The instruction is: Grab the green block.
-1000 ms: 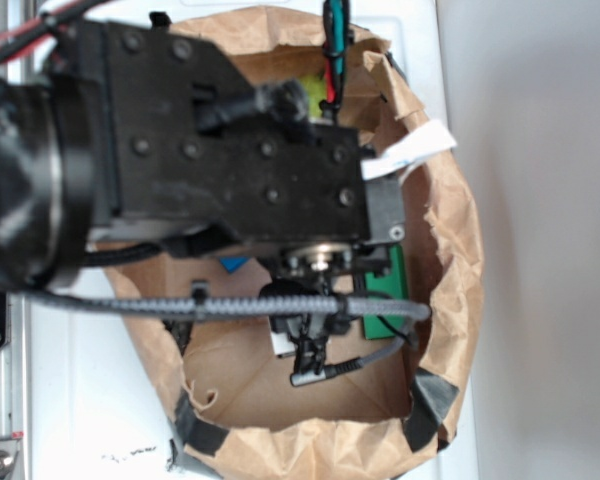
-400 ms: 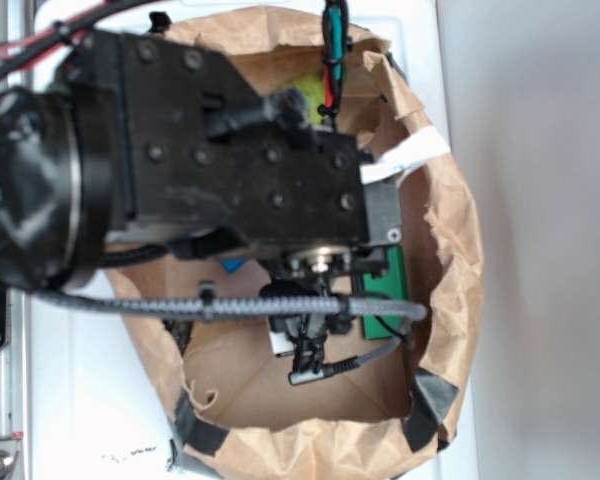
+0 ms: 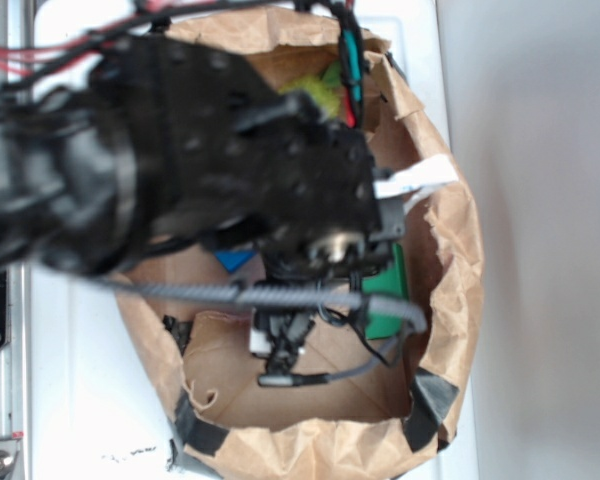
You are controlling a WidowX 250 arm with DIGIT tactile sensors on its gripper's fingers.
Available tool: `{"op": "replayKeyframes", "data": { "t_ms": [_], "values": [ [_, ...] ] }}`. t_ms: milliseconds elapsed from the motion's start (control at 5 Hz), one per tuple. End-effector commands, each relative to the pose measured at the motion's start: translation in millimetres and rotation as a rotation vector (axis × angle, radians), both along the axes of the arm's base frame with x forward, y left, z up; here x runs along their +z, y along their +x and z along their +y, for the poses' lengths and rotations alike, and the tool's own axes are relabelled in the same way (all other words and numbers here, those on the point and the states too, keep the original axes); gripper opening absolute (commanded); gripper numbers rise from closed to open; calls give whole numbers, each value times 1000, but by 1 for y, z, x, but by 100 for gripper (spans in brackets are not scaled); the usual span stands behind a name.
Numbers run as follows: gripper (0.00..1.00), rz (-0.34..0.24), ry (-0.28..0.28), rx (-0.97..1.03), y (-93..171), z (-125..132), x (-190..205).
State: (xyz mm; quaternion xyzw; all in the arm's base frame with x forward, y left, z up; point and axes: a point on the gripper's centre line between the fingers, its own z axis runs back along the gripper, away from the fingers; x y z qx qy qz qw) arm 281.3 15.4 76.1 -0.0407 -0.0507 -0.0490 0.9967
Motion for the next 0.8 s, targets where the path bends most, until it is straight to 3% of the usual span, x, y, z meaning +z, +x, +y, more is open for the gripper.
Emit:
{"op": "replayKeyframes", "data": {
  "t_ms": [0,400,600],
  "values": [
    [100,-144,58,-374,18,10,8],
    [100,-217,71,-671,29,-9,3],
    [100,-218,82,-768,33,-20,0]
  ]
}}
